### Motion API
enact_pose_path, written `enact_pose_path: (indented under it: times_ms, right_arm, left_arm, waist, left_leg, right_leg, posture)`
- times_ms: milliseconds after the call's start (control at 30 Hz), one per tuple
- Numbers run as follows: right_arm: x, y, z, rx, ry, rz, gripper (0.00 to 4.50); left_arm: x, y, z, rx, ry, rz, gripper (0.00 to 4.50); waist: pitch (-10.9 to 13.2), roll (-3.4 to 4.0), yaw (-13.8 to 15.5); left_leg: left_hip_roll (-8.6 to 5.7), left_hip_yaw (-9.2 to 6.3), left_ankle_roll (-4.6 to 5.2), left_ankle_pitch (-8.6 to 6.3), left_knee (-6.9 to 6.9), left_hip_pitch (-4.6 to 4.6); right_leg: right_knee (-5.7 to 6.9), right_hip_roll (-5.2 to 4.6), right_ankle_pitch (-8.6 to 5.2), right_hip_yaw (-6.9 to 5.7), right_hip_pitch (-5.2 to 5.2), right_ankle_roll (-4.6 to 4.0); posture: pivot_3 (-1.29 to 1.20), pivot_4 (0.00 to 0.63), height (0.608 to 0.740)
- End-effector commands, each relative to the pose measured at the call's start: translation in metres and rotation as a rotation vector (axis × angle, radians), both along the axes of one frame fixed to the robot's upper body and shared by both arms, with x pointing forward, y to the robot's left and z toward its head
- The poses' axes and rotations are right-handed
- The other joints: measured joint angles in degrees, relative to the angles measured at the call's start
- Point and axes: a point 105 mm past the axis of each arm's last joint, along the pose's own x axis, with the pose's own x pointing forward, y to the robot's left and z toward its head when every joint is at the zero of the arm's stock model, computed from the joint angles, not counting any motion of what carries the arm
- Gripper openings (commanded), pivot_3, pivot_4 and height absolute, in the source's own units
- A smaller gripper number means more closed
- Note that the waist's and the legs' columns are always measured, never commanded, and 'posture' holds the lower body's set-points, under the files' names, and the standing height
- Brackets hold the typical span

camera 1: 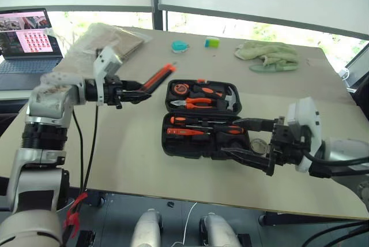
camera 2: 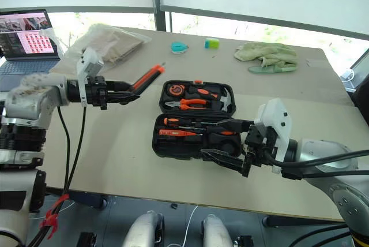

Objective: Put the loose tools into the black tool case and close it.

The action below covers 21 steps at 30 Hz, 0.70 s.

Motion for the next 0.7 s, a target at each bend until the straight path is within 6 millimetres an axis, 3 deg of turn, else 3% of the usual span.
enact_pose_path:
  times_ms: [33,300,467,700]
  right_arm:
    - [-0.006,0.000,0.007,-0.001,-0.037,-0.006,4.50]
    - [-0.009,-0.007,0.005,-0.006,-0.043,-0.072,4.50]
    - [-0.012,-0.007,0.004,-0.003,-0.044,-0.095,4.50]
    - [-0.014,-0.007,0.004,0.004,-0.044,-0.110,4.50]
  left_arm:
    - [-0.021,-0.024,-0.031,0.181,-0.026,-0.223,1.77]
    - [-0.010,-0.053,-0.079,0.374,-0.014,-0.278,1.77]
    - [-0.015,-0.061,-0.087,0.380,0.019,-0.310,1.77]
    - [-0.009,-0.067,-0.091,0.392,0.014,-0.287,1.77]
  waist:
    - [0.0,0.06,0.0]
    - [0.0,0.03,0.2]
    - [0.0,0.03,0.1]
    - [0.0,0.02,0.1]
  left_leg:
    - [0.00,0.00,0.00,0.00,0.00,0.05]
    - [-0.03,-0.06,0.05,0.05,0.09,-0.06]
    - [-0.04,-0.11,0.05,0.05,0.10,-0.08]
    - [-0.04,-0.14,0.06,0.05,0.11,-0.07]
  right_leg:
    - [0.04,0.02,-0.01,0.01,0.01,-0.02]
    - [0.09,0.06,-0.02,0.06,-0.05,-0.01]
    - [0.09,0.06,-0.02,0.05,-0.06,0.01]
    - [0.10,0.06,-0.02,0.05,-0.04,0.02]
  posture:
    - [0.00,0.150,0.740]
    - [0.00,0.150,0.740]
    - [0.00,0.150,0.740]
    - [0.00,0.150,0.740]
